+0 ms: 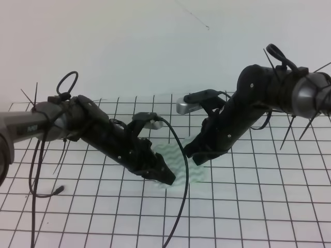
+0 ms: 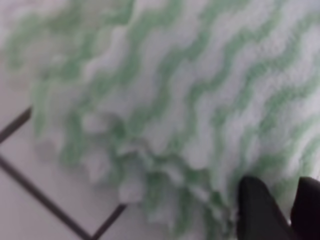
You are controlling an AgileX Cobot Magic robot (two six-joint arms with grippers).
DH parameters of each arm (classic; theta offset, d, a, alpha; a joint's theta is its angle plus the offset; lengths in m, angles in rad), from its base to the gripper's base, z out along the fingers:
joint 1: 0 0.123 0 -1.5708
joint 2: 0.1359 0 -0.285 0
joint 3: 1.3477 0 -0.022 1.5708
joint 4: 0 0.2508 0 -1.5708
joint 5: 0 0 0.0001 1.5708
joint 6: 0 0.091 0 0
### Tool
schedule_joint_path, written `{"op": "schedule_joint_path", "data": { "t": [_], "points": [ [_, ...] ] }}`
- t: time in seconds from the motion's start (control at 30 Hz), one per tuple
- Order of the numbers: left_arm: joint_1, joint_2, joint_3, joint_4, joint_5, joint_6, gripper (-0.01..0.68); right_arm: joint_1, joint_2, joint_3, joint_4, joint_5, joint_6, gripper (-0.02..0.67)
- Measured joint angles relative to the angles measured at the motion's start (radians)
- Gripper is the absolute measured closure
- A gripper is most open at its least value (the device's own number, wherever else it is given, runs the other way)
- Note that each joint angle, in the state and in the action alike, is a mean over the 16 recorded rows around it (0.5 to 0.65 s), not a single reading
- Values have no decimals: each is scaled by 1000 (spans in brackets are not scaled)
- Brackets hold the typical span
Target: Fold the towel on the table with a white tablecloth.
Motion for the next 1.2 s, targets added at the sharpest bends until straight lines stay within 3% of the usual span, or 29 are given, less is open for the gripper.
{"op": "schedule_joint_path", "data": {
  "t": [0.7,1.2],
  "points": [
    [16,-32,-14,5,81,-31,504,-1,18,6,1,-41,-1,652],
    [26,-122,-240,100,317,-195,657,-2,-276,8,-99,-21,-3,652]
  ]
}}
